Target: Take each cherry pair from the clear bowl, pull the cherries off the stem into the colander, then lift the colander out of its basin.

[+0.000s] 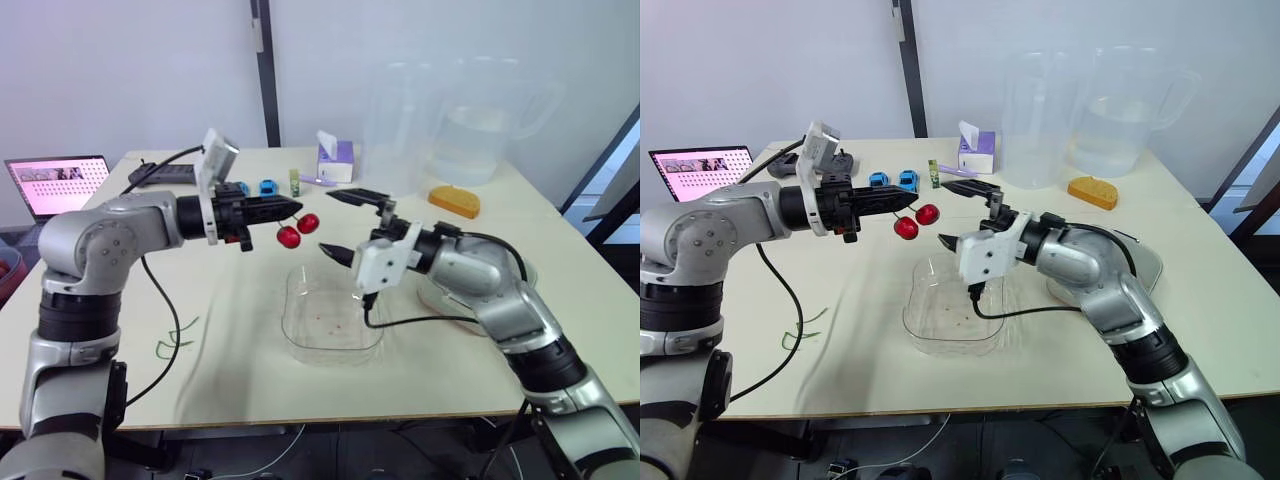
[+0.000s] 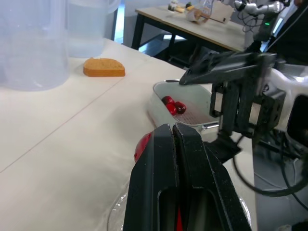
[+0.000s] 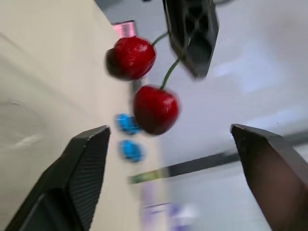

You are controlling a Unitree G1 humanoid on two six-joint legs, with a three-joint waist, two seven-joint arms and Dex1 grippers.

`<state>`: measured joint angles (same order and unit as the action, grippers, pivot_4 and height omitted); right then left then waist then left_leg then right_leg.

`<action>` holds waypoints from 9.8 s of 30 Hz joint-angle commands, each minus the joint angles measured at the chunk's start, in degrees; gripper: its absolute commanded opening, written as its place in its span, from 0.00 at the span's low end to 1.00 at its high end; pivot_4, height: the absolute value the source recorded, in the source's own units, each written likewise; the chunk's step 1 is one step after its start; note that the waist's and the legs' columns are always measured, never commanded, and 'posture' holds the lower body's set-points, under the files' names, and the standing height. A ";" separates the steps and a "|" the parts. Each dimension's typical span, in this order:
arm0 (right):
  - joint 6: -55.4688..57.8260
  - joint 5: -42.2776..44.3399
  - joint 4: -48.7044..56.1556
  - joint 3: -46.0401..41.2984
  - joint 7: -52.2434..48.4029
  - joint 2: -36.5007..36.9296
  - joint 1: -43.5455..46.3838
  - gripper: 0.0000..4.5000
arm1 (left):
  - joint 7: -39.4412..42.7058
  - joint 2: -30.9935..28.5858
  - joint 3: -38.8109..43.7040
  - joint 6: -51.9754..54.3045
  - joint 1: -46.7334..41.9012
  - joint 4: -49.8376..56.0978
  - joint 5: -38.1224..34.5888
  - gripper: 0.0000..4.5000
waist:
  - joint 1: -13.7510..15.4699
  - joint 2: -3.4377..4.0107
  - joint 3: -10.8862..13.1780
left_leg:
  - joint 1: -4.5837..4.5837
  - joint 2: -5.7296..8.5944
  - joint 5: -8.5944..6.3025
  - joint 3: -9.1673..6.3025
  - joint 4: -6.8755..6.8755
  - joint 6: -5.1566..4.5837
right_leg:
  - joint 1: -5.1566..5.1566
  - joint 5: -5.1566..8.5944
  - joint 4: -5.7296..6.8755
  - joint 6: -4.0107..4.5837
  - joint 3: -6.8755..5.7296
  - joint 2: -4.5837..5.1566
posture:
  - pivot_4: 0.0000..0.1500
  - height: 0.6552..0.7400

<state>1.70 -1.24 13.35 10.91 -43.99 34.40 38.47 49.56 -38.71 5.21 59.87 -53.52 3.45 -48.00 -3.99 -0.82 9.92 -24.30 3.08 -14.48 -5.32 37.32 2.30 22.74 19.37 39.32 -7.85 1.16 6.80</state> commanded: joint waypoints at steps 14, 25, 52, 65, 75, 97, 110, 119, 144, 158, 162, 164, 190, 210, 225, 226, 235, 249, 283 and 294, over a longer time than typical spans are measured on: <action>42.40 39.63 -2.78 -12.50 -13.64 -0.12 10.71 0.94 | 3.27 0.38 2.63 1.03 5.30 10.49 -7.60 0.00 | -0.04 0.00 0.00 | 0.01 0.01 -0.01 -0.06 -0.02 -0.02 | -0.02 0.00 -0.05 0.00 -0.04 0.02 | 1.00 0.97; 42.75 40.79 -3.01 -8.00 -19.60 -0.17 9.42 0.94 | 0.94 -0.38 3.25 3.17 6.14 12.98 -12.61 0.00 | 0.03 0.00 0.00 | 0.01 0.01 -0.01 -0.11 0.03 -0.02 | -0.03 0.00 -0.04 0.00 -0.06 0.05 | 1.00 0.97; 44.61 42.27 -1.51 -7.78 -18.58 0.06 10.53 0.34 | 0.05 -1.19 2.83 2.13 6.45 13.08 -13.13 0.00 | 0.07 0.00 0.00 | 0.01 0.01 -0.01 -0.12 0.03 -0.02 | -0.03 0.00 -0.05 0.00 -0.06 0.05 | 1.00 0.97; 44.44 42.19 -1.71 -7.56 -18.83 0.21 10.38 0.12 | -0.04 -1.05 2.41 1.64 6.39 12.99 -12.54 0.00 | 0.07 0.00 0.00 | 0.01 0.01 -0.01 -0.12 0.02 -0.02 | -0.03 0.00 -0.05 0.00 -0.06 0.05 | 1.00 0.97; 45.48 41.86 -1.13 -6.75 -20.35 2.39 9.61 0.12 | -0.11 -0.94 2.22 1.21 6.25 12.78 -12.11 0.00 | 0.11 0.00 0.00 | 0.01 0.01 -0.01 -0.11 0.02 -0.02 | -0.03 0.00 -0.05 0.00 -0.05 0.05 | 1.00 0.97; 40.32 33.23 -9.25 -9.74 -22.75 15.28 7.09 0.12 | -1.19 0.25 2.41 -0.18 6.89 12.87 -11.75 0.00 | 0.63 0.00 0.00 | 0.01 0.03 -0.02 -0.07 0.03 -0.02 | -0.04 0.00 -0.07 0.00 -0.04 0.06 | 1.00 0.97; 23.04 12.75 -31.31 -5.52 -26.93 27.83 4.32 0.12 | -2.71 0.75 2.60 -2.36 8.50 13.30 -11.13 0.00 | 1.40 0.00 0.00 | 0.02 0.00 -0.03 0.17 -0.01 -0.04 | 0.03 0.00 -0.10 0.00 0.07 0.05 | 1.00 0.97; 24.19 13.11 -32.51 -8.40 -29.23 28.27 8.28 0.99 | -3.35 1.10 2.74 -3.57 7.71 12.15 -10.10 0.00 | 1.43 0.01 0.01 | 0.01 0.00 -0.02 0.18 0.01 -0.04 | 0.03 0.00 -0.10 0.00 0.09 0.05 | 1.00 0.97; 56.39 43.51 4.69 -7.98 -13.17 -2.85 12.26 0.99 | -3.94 2.43 1.91 -3.67 6.73 12.23 -9.82 0.00 | 1.42 0.00 0.00 | -0.04 0.02 -0.02 -0.27 0.15 -0.03 | -0.09 0.00 -0.09 0.00 -0.09 0.09 | 1.00 0.97; 56.20 43.18 1.02 -5.69 -11.73 -4.34 13.29 0.36 | -4.72 3.22 1.83 -3.64 6.44 12.33 -9.79 0.00 | 1.34 0.00 0.00 | -0.04 0.04 -0.02 -0.28 0.13 -0.03 | -0.08 0.00 -0.08 0.00 -0.10 0.06 | 1.00 0.97; 55.88 42.95 0.61 -5.63 -11.73 -4.03 13.27 0.36 | -4.71 3.31 1.80 -3.75 6.44 12.33 -9.73 0.00 | 1.34 0.00 0.00 | -0.04 0.04 -0.02 -0.27 0.13 -0.03 | -0.08 0.00 -0.08 0.00 -0.10 0.06 | 1.00 0.97; 55.78 42.87 0.37 -5.74 -11.73 -3.97 13.27 0.36 | -4.69 3.38 1.78 -3.84 6.43 12.26 -9.67 0.00 | 1.38 0.00 0.00 | -0.04 0.04 -0.02 -0.28 0.14 -0.03 | -0.08 0.00 -0.08 0.00 -0.10 0.06 | 1.00 0.97; 55.36 42.87 -1.22 -5.38 -11.25 -5.13 14.40 0.74 | -4.36 3.54 1.97 -3.92 6.59 12.07 -9.30 0.00 | 1.35 0.00 0.00 | -0.04 0.05 -0.02 -0.28 0.13 -0.03 | -0.07 0.00 -0.08 0.00 -0.10 0.06 | 1.00 0.97; 55.02 42.55 -1.88 -5.25 -10.52 -6.34 14.20 0.16 | -4.28 3.50 2.01 -4.24 6.50 12.05 -8.95 0.00 | 1.35 0.00 0.00 | -0.04 0.05 -0.02 -0.28 0.13 -0.03 | -0.08 0.00 -0.08 0.00 -0.10 0.06 | 1.00 0.97; 54.20 39.62 0.47 -0.58 -13.52 -0.43 8.08 0.16 | -4.10 2.67 2.65 -4.28 6.69 12.05 -9.06 0.00 | 1.33 -0.02 -0.01 | -0.04 0.08 -0.02 -0.28 0.12 -0.03 | -0.07 0.00 -0.08 0.00 -0.09 0.06 | 1.00 0.97; 54.55 40.19 0.64 -1.31 -13.38 -0.41 7.99 0.16 | -4.13 2.59 2.71 -4.26 6.76 12.09 -9.14 0.00 | 1.30 -0.02 -0.01 | -0.04 0.08 -0.02 -0.28 0.11 -0.03 | -0.06 0.00 -0.08 0.00 -0.09 0.06 | 1.00 0.97; 53.23 40.47 -2.91 -9.10 -16.62 9.14 8.50 0.16 | -4.36 1.54 3.66 -3.91 8.74 13.11 -9.73 0.00 | 1.66 -0.02 -0.01 | -0.04 0.07 -0.02 -0.30 0.13 -0.03 | -0.12 0.00 -0.10 0.00 -0.11 0.08 | 1.00 0.97; 25.82 13.11 -36.19 -3.73 -25.59 30.83 7.76 0.16 | -4.36 -0.96 5.38 -4.16 14.41 15.65 -9.55 0.00 | 1.43 -0.01 0.00 | 0.00 0.03 -0.03 0.15 -0.02 -0.05 | 0.00 0.00 -0.15 0.00 0.06 0.05 | 1.00 0.97; 30.59 13.05 -33.82 -7.93 -36.84 31.10 9.47 0.98 | -6.46 -3.11 8.93 -3.52 20.78 17.94 -11.45 0.00 | 1.58 0.01 0.01 | 0.00 0.00 -0.03 0.15 0.00 -0.05 | 0.00 0.00 -0.18 0.00 0.12 0.07 | 1.00 0.97; 51.98 42.29 -7.44 -16.00 -41.33 22.67 13.17 0.98 | -8.43 -6.13 18.13 -3.43 33.87 20.51 -13.92 0.00 | 1.55 0.02 0.01 | 0.00 -0.17 -0.03 0.08 -0.01 -0.05 | -0.01 0.00 -0.19 0.00 0.09 0.05 | 1.00 0.97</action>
<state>51.68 37.15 3.04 -2.68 -86.60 57.60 49.87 41.37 -44.06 20.48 56.90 -20.80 22.16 -60.79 -2.43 -0.80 9.94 -24.30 2.92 -14.52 -5.24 37.32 2.25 22.73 19.37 39.12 -7.85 1.26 6.85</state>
